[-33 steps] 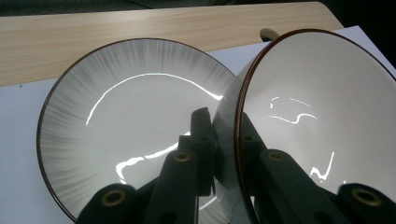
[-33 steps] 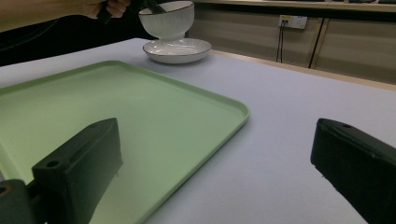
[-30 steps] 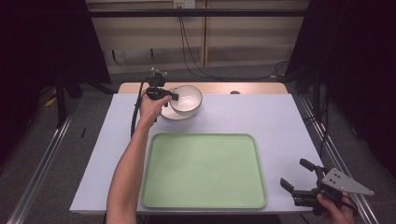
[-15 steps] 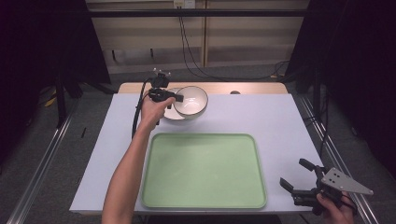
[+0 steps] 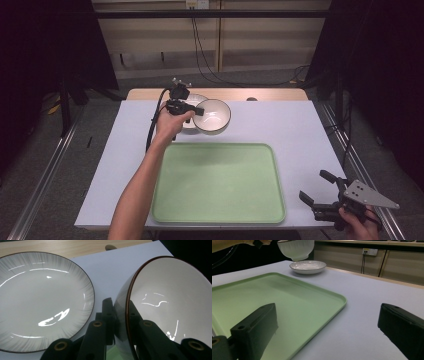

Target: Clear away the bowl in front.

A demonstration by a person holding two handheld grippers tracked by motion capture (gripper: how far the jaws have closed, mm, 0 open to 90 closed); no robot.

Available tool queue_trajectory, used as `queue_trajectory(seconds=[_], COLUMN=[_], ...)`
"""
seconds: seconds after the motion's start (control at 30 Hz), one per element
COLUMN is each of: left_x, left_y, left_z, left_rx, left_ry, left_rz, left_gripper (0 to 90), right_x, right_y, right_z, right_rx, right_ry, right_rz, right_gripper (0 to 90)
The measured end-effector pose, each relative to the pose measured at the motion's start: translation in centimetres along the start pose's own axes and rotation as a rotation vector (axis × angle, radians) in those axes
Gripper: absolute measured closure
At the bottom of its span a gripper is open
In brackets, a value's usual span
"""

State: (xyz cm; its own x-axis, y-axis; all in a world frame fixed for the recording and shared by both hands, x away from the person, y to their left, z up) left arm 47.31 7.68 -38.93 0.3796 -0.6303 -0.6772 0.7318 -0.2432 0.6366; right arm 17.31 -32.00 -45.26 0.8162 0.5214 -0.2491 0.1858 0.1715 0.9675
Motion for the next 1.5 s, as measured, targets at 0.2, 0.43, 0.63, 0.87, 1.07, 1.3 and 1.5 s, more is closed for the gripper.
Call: queue_trajectory(seconds=[0.2, 0.43, 0.63, 0.87, 1.07, 1.3, 1.5], left_x=[0.4, 1.2, 1.9, 2.7, 3.3, 4.4, 5.4], left_y=[-0.2, -0.3, -0.4, -0.8, -0.7, -0.8, -1.0], left_z=[1.0, 2.3, 3.4, 5.3, 6.5, 7.4, 8.3], left_rx=[0.014, 0.027, 0.057, 0.086, 0.102, 0.117, 0.143], left_ry=[-0.012, -0.039, -0.067, -0.09, -0.113, -0.122, -0.138], left_rz=[-0.008, -0.021, -0.049, -0.063, -0.07, -0.097, -0.135], left_gripper=[82.2, 82.2, 82.2, 82.1, 82.2, 82.2, 82.1], right_x=[0.0, 0.0, 0.0, 0.0, 0.0, 0.0, 0.0], right_y=[0.0, 0.0, 0.0, 0.0, 0.0, 0.0, 0.0], right_z=[0.1, 0.2, 0.1, 0.1, 0.1, 0.1, 0.1], right_rx=[0.001, -0.006, -0.002, -0.003, 0.002, -0.001, -0.003], right_ry=[0.0, -0.002, -0.006, -0.002, 0.0, 0.002, 0.004], right_rz=[-0.001, 0.0, 0.0, 0.004, 0.002, 0.004, 0.003], right_gripper=[2.1, 2.1, 2.1, 2.1, 2.1, 2.1, 2.1])
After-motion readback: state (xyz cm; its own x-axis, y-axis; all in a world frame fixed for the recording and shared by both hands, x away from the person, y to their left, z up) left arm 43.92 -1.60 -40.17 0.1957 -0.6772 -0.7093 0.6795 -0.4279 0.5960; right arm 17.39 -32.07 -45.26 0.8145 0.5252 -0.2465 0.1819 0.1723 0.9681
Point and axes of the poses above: each handheld gripper's, and its own axes: x roughly forward along the jaws, y roughly out of its top, z roughly to its right, the point moved 2 cm from there along x, roughly forward along the jaws, and after that the axes turned 4 degrees about -x, right-handed, at the moved point
